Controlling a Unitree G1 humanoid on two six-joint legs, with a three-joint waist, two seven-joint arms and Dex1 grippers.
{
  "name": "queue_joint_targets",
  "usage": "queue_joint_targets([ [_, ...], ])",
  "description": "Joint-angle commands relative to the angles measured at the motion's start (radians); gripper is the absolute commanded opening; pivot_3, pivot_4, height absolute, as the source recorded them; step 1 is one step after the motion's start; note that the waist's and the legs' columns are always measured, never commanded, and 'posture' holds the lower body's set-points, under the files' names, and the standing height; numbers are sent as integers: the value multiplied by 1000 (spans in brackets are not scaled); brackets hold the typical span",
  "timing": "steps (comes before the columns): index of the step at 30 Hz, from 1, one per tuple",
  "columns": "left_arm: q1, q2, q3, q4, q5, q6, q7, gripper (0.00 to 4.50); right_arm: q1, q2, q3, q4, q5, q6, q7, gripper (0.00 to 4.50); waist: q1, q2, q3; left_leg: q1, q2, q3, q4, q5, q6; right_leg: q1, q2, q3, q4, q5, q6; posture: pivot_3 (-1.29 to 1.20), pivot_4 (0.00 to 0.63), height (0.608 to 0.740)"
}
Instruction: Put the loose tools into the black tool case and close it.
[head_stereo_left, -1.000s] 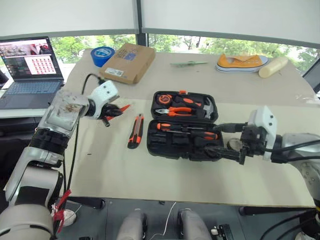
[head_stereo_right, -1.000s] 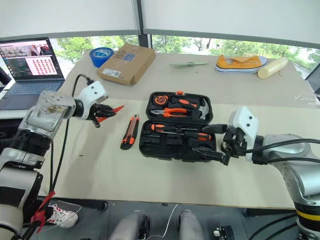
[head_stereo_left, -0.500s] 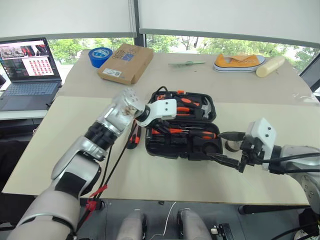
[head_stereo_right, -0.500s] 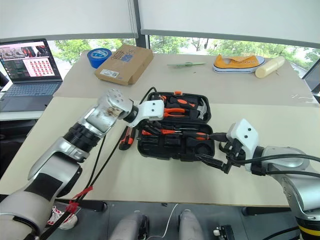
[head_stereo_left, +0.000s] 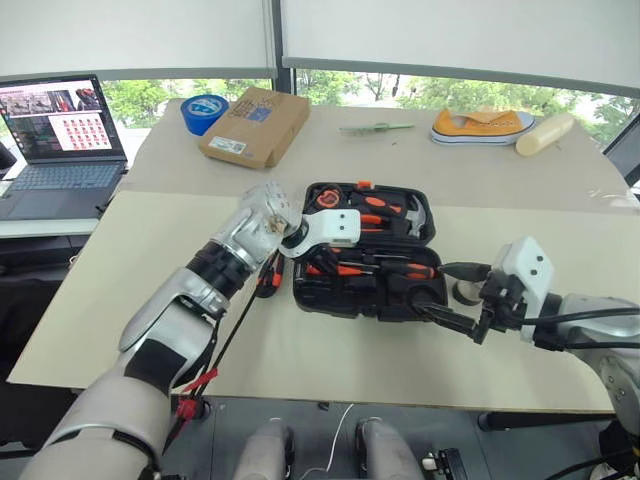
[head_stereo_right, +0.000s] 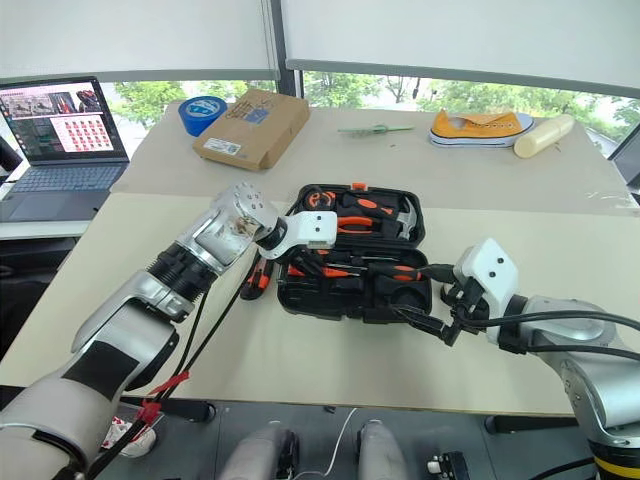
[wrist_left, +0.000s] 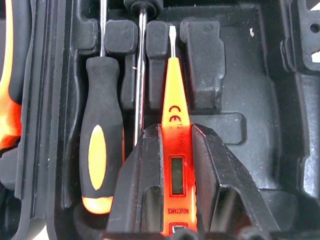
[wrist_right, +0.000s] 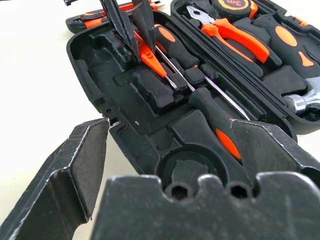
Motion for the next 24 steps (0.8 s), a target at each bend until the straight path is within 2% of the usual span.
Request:
queue_joint_targets([
  [1,-17,-25,-5,44,27,-35,5,401,-2,3,-35,-37,11,-11,-14,4500,0,0,0,0,0,0,0,0,0,0,0,0,0,0,0,0,150,735],
  [12,-5,-39,-7,68,67,-68,-3,401,-2,6,-47,-35,17,-6,-27,4500,1,0,0,1,0,0,0,0,0,1,0,0,0,0,0,0,150,735],
  [14,-1,-16,1,30,52,-52,-46,1398,-3,7,-44,-34,19,-6,-28,4500,0,0,0,1,0,0,1,0,0,1,0,0,0,0,0,0,150,735],
  [15,-4,-7,12,11,40,-34,-67,1577,-5,6,-42,-32,19,-7,-28,4500,-1,0,0,1,0,0,0,0,0,1,0,0,0,0,0,0,150,735],
  [19,-28,30,78,-44,-11,26,-108,3043,1,7,-33,-29,17,-11,-26,4500,-4,0,0,1,1,0,0,0,0,0,1,0,0,0,0,0,150,735],
  [24,-23,75,155,-94,-77,73,-136,3043,7,5,-26,-20,11,-20,-16,4500,-4,0,0,0,1,0,0,0,0,0,1,0,1,0,0,0,150,735],
])
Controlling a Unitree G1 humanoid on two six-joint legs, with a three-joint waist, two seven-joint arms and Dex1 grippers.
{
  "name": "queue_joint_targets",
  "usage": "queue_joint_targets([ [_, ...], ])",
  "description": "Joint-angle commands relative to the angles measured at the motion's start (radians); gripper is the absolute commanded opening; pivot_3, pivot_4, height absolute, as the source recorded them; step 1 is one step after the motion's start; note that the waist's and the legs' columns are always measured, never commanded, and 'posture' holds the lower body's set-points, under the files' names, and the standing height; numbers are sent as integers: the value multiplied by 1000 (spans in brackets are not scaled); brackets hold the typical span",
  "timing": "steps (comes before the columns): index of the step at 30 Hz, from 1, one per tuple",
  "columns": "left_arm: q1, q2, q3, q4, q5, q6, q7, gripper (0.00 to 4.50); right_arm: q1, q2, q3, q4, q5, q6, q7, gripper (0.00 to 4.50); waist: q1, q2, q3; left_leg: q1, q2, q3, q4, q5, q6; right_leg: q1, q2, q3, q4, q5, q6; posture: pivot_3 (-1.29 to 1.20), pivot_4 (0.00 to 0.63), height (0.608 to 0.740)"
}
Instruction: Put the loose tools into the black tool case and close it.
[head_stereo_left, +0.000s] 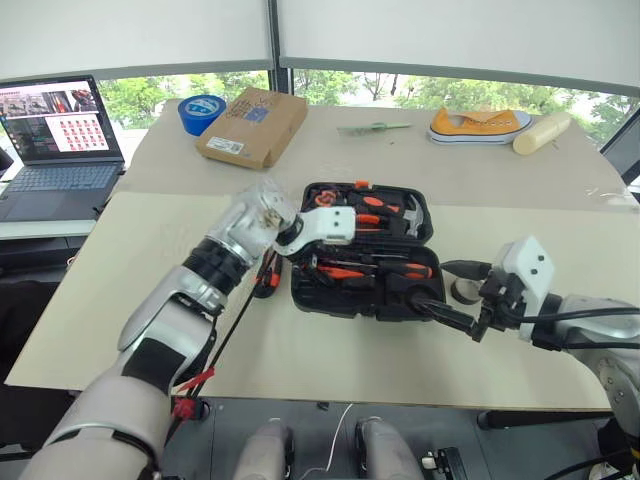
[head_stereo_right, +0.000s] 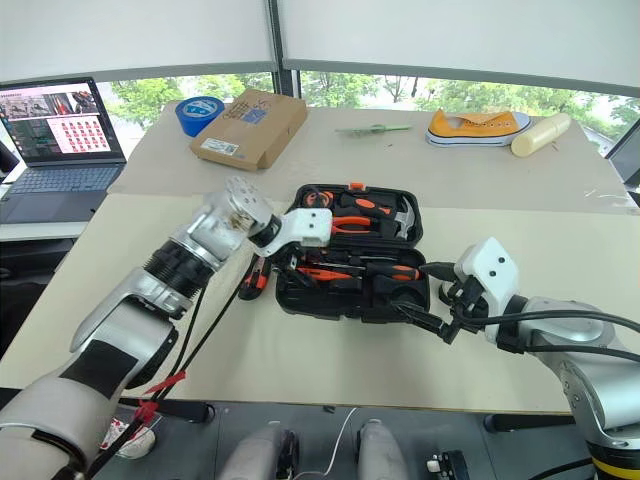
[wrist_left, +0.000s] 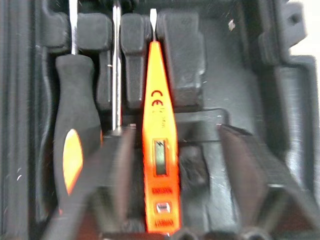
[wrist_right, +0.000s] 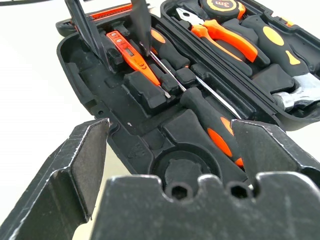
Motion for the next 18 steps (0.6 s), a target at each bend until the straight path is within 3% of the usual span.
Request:
queue_joint_targets([
  [1,-16,24,80,-50,-58,17,-7,3043,-3,-1,-22,-11,7,-21,11,4500,2,0,0,0,0,0,0,0,0,0,0,0,0,0,0,0,150,735],
  [4,39,21,146,-28,-100,-60,45,2331,-21,-1,-13,3,5,-21,14,4500,2,0,0,0,0,0,1,0,0,0,-1,0,0,0,0,0,150,735],
  [10,121,-16,190,21,-121,-161,118,60,-57,-4,-2,28,-1,-19,24,4500,3,0,0,0,0,0,1,0,0,0,-1,0,0,0,0,0,150,735],
  [18,164,-27,149,71,-73,-261,164,17,-49,-4,-6,18,5,-8,23,4500,3,0,0,0,0,0,1,0,0,1,-1,0,0,0,0,0,150,735],
])
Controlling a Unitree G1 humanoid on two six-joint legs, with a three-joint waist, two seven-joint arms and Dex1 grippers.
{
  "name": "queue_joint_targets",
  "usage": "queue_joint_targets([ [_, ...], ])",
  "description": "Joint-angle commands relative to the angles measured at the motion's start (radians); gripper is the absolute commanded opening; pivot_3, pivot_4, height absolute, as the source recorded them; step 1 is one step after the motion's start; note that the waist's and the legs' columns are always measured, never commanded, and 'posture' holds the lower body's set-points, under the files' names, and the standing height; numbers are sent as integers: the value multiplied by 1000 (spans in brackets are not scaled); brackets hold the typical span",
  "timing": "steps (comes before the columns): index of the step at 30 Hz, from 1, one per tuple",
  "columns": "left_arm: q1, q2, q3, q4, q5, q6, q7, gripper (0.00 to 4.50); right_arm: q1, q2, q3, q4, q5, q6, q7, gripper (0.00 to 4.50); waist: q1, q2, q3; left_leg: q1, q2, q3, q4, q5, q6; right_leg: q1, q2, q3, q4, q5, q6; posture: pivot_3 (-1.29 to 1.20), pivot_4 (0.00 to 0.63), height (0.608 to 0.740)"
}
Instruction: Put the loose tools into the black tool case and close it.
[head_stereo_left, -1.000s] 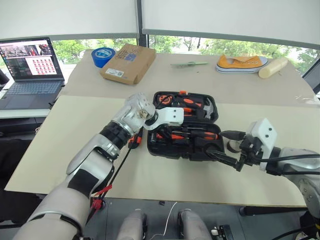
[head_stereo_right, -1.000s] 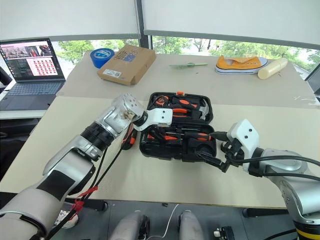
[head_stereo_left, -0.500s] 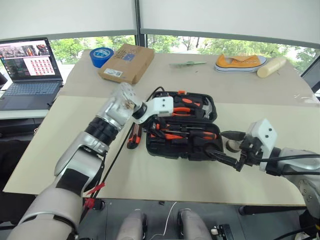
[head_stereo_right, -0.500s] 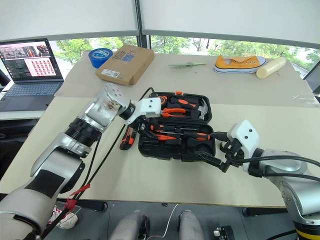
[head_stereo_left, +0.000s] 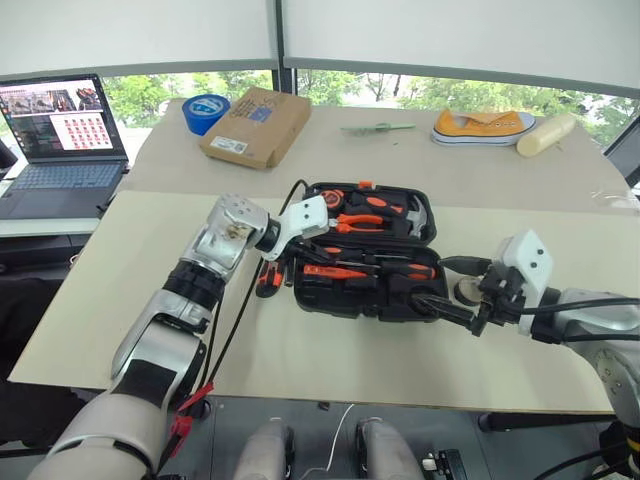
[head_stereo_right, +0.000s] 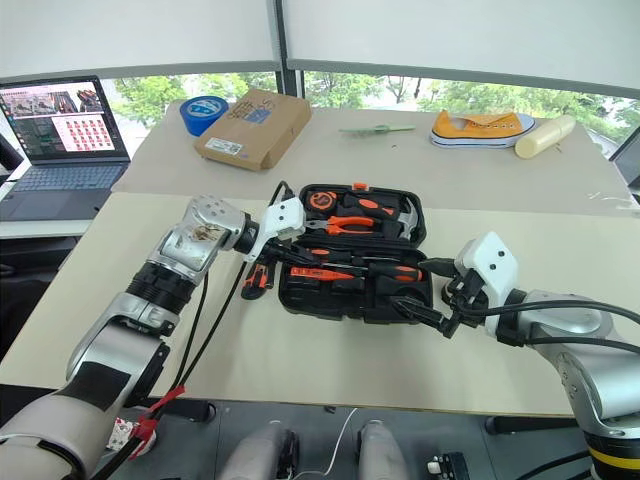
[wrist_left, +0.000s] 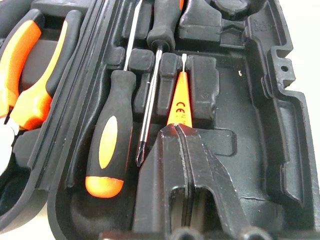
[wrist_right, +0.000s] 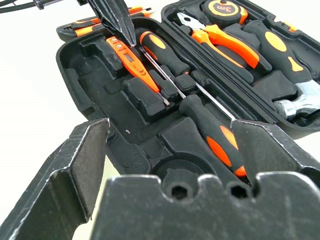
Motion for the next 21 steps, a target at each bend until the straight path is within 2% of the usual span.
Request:
queue_joint_targets([
  [1,-1,-13,-17,29,40,-59,53,17,-1,-4,-19,-24,7,-7,1,4500,0,0,0,0,0,0,0,0,0,0,0,0,0,0,0,0,150,735],
  [9,28,-12,-65,80,103,-143,83,17,-1,-1,-25,-28,16,1,-5,4500,1,0,0,2,0,0,0,0,0,2,0,0,0,0,0,0,150,735],
  [14,45,-11,-75,76,93,-158,51,17,-1,3,-23,-29,17,1,-8,4500,0,0,0,8,0,-1,0,-1,1,10,0,-1,-2,0,0,0,150,735],
  [21,58,-1,-54,44,84,-151,67,17,-6,9,-12,-10,8,-8,-6,4500,0,0,0,9,0,-1,-1,-1,1,10,0,0,-2,0,0,0,150,735],
])
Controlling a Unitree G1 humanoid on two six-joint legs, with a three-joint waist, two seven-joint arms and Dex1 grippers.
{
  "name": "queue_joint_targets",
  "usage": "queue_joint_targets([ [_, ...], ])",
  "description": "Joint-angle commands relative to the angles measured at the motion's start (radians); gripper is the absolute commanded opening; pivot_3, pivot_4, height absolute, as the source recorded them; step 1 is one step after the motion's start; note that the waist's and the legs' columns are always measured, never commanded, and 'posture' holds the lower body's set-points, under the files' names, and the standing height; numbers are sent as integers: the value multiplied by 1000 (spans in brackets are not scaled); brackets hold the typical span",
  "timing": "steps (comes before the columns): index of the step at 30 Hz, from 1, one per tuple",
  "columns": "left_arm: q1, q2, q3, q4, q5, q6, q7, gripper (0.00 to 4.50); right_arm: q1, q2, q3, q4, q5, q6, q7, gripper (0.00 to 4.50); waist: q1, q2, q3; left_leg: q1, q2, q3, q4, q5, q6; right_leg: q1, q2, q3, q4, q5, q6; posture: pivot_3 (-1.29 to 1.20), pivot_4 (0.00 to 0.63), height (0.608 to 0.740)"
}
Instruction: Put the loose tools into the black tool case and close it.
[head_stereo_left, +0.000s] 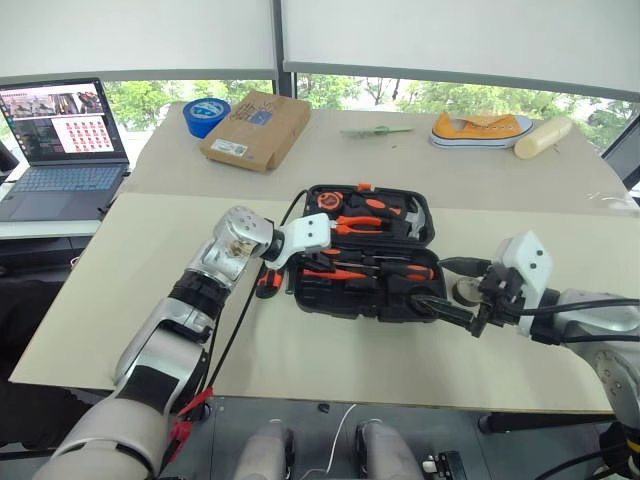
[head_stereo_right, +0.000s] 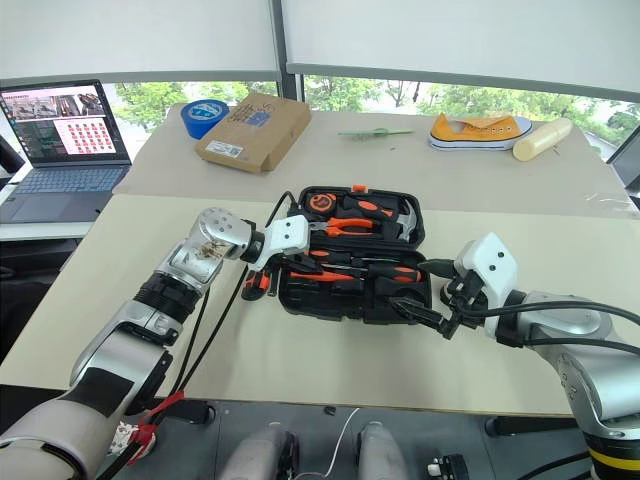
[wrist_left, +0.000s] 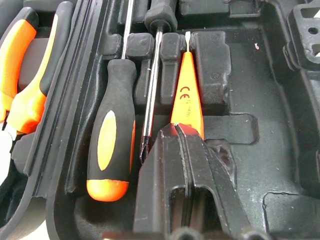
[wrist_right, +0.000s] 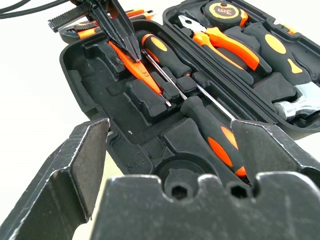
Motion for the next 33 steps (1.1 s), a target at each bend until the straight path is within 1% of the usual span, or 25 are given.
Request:
queue_joint_targets([
  [1,31,13,-12,-11,19,13,-2,17,-12,6,-10,-4,5,-10,-3,4500,0,0,0,0,0,0,0,0,0,0,0,0,0,0,0,0,150,735],
  [10,93,46,9,-120,26,-4,62,17,-41,13,21,23,-8,-22,5,4500,0,0,0,0,0,0,0,0,0,0,0,0,0,0,0,0,150,735],
  [16,144,75,22,-217,14,29,88,17,-74,17,52,61,-25,-35,17,4500,-1,0,0,0,0,0,-1,0,0,0,0,0,0,0,0,0,150,735],
  [24,154,87,42,-256,1,68,114,17,-127,21,91,102,-44,-53,44,4500,-1,0,0,0,0,0,-1,0,0,0,0,0,0,0,0,0,150,735],
  [28,148,116,116,-343,-57,188,127,17,-159,19,106,124,-52,-64,64,4500,-2,0,0,0,0,0,-1,0,0,-1,0,0,0,0,0,0,150,735],
  [32,177,208,251,-500,-154,399,133,17,-186,23,115,129,-52,-77,82,4500,-11,0,0,-2,1,0,-1,0,0,-3,0,0,1,0,0,0,150,735],
  [33,208,246,310,-561,-193,482,135,17,-194,28,118,126,-48,-80,86,4500,-12,0,0,-2,2,0,-2,0,0,-4,0,0,1,0,0,0,150,735],
])
